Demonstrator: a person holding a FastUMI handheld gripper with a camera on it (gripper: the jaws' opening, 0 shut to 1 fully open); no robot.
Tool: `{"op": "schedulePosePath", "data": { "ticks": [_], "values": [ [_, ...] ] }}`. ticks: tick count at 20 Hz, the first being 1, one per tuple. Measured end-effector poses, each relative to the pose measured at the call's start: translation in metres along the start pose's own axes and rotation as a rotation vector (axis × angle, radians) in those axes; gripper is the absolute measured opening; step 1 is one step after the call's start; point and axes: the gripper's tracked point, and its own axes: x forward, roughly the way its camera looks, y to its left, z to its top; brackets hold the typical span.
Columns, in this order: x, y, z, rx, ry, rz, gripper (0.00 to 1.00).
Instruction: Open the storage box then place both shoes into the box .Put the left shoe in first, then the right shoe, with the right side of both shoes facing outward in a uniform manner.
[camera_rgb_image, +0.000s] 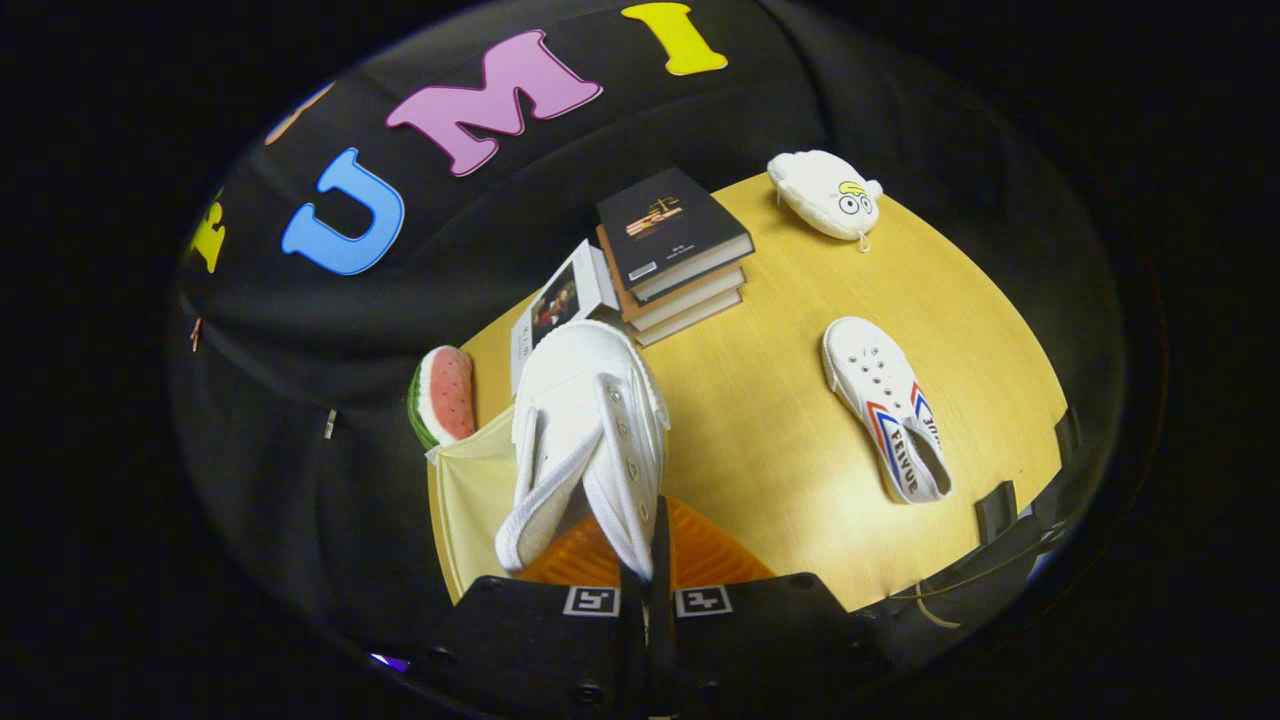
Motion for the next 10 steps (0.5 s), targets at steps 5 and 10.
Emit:
{"op": "schedulePosePath", "data": {
  "ticks": [5,10],
  "values": [
    [0.011,0.077,-0.029,-0.011,0.049,0.091,0.06],
    [0.034,0.126,-0.055,-0.053,0.096,0.102,0.06]
  ]
}}
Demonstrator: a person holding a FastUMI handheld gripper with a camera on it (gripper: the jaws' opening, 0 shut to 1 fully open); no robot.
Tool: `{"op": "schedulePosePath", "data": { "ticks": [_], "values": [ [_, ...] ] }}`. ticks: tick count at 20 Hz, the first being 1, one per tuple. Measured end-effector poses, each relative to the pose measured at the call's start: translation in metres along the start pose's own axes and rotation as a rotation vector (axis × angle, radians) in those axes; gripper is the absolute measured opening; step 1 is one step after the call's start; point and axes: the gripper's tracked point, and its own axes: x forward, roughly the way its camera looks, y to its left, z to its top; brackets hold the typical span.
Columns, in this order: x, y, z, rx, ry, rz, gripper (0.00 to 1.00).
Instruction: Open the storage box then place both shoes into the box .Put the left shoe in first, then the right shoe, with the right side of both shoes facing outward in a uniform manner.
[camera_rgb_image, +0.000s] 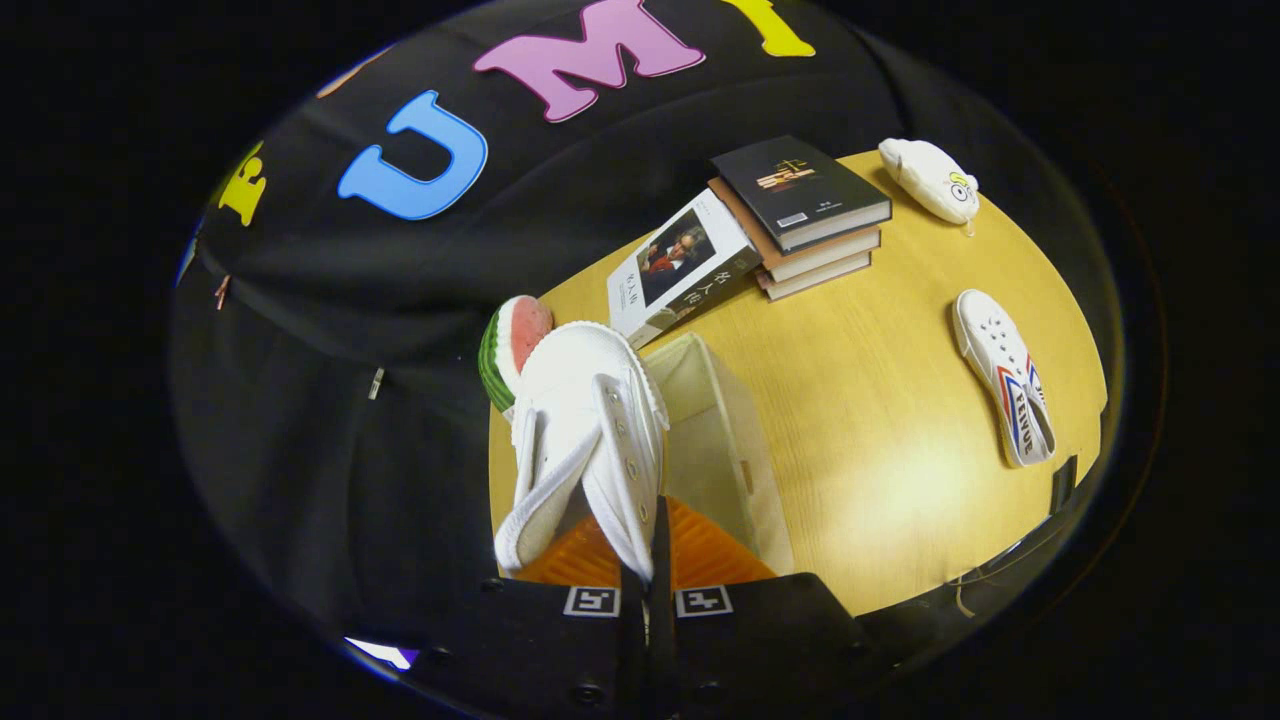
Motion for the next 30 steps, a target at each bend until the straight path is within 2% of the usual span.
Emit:
{"op": "schedulePosePath", "data": {
  "ticks": [5,11,13,15,17,19,22,25,30],
  "values": [
    [0.034,0.025,-0.014,-0.019,0.041,-0.005,0.06],
    [0.059,0.022,-0.028,-0.053,0.084,-0.077,0.06],
    [0.066,0.026,-0.035,-0.05,0.103,-0.066,0.1],
    [0.069,0.043,-0.042,-0.019,0.128,-0.002,0.27],
    [0.073,0.07,-0.039,0.005,0.126,0.087,0.63],
    [0.065,0.074,-0.035,-0.057,0.102,0.101,1.0],
    [0.047,0.063,-0.026,-0.18,0.049,0.087,0.99],
    [0.018,0.047,-0.013,-0.228,-0.003,0.09,0.99],
    [-0.035,-0.025,0.02,-0.275,-0.09,0.011,0.99]
  ]
}}
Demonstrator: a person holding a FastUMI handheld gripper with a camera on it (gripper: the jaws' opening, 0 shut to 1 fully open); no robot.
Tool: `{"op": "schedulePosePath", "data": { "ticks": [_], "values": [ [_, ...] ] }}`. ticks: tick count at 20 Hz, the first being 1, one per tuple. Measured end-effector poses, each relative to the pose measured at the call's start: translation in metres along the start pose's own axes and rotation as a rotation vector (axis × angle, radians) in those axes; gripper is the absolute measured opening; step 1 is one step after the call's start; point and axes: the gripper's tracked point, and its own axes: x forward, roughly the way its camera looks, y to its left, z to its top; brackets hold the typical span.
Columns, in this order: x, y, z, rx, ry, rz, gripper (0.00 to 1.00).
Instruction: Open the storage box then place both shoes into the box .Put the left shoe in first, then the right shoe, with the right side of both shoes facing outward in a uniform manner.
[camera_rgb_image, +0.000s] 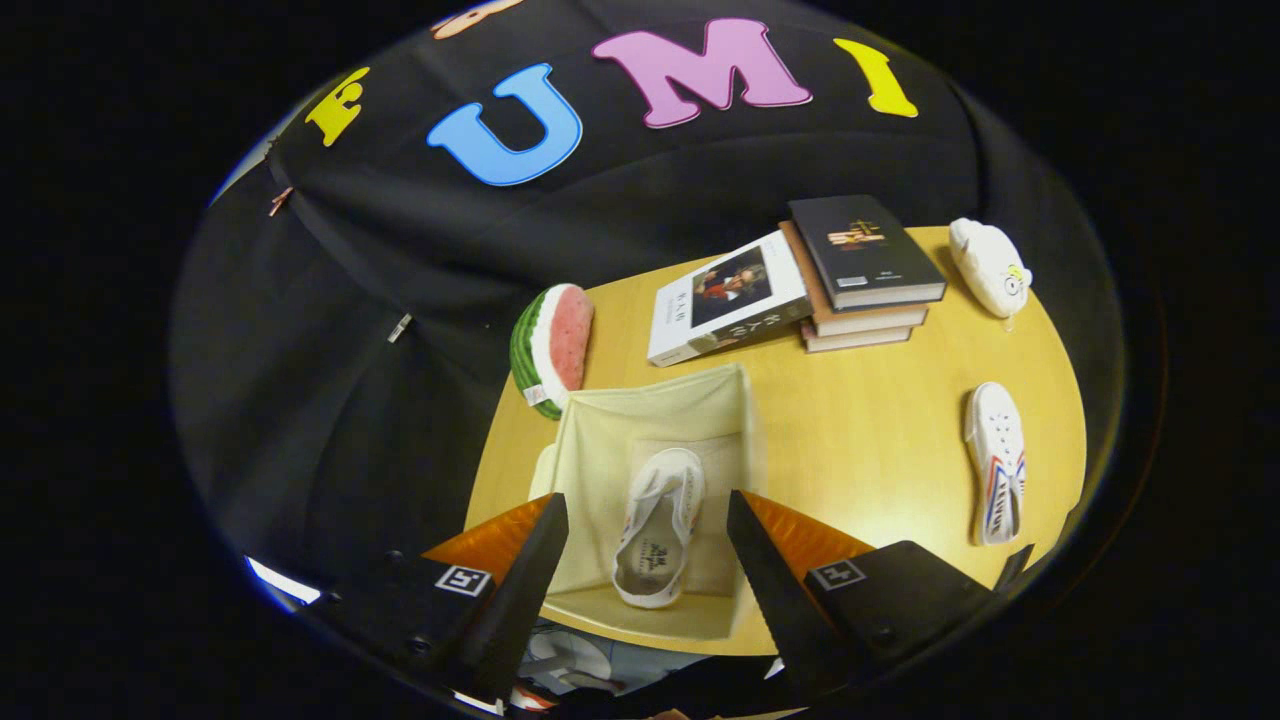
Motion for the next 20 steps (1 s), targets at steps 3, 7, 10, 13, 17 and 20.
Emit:
{"op": "schedulePosePath", "data": {
  "ticks": [3,7,10,13,17,20],
  "values": [
    [-0.029,-0.065,0.01,-0.051,-0.043,-0.098,0.99],
    [-0.057,-0.147,0.014,-0.09,-0.059,-0.205,0.99],
    [-0.069,-0.201,0.01,-0.115,-0.043,-0.258,0.99],
    [-0.074,-0.263,-0.002,-0.154,0.0,-0.331,0.99],
    [-0.073,-0.333,-0.03,-0.192,0.078,-0.395,0.99],
    [-0.065,-0.372,-0.049,-0.238,0.131,-0.422,0.98]
  ]
}}
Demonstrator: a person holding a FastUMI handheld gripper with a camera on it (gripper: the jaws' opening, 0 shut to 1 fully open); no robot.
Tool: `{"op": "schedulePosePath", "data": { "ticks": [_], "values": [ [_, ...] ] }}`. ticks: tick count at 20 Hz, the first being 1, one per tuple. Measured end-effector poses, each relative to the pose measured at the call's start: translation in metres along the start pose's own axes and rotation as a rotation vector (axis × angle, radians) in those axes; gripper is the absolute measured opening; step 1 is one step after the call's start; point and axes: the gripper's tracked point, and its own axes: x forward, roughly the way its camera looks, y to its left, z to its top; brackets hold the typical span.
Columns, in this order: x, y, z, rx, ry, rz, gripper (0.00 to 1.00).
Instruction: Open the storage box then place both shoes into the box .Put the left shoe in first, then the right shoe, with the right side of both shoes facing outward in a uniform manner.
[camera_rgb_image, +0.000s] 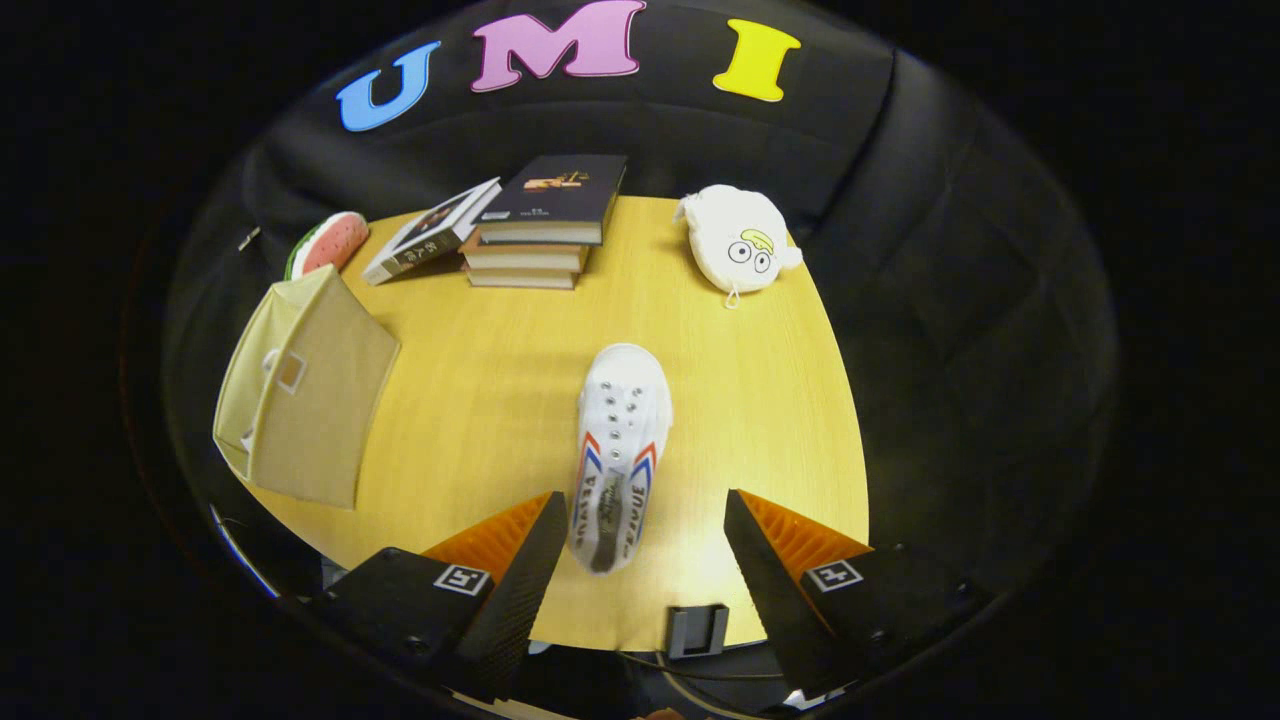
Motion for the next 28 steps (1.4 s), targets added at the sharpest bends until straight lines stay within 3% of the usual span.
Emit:
{"op": "schedulePosePath", "data": {
  "ticks": [7,17,19,21,22,23,25,27,28],
  "values": [
    [0.059,-0.01,-0.037,-0.02,0.073,0.053,0.98],
    [0.124,-0.005,-0.021,0.037,0.095,0.06,0.98],
    [0.128,0.006,-0.022,0.062,0.118,0.108,0.98],
    [0.129,0.021,-0.024,0.127,0.131,0.181,0.8],
    [0.132,0.02,-0.024,0.156,0.125,0.178,0.54],
    [0.129,0.019,-0.026,0.18,0.13,0.181,0.43],
    [0.128,0.017,-0.024,0.221,0.133,0.196,0.4],
    [0.132,0.013,-0.023,0.263,0.127,0.194,0.28],
    [0.131,0.014,-0.025,0.275,0.128,0.197,0.15]
  ]
}}
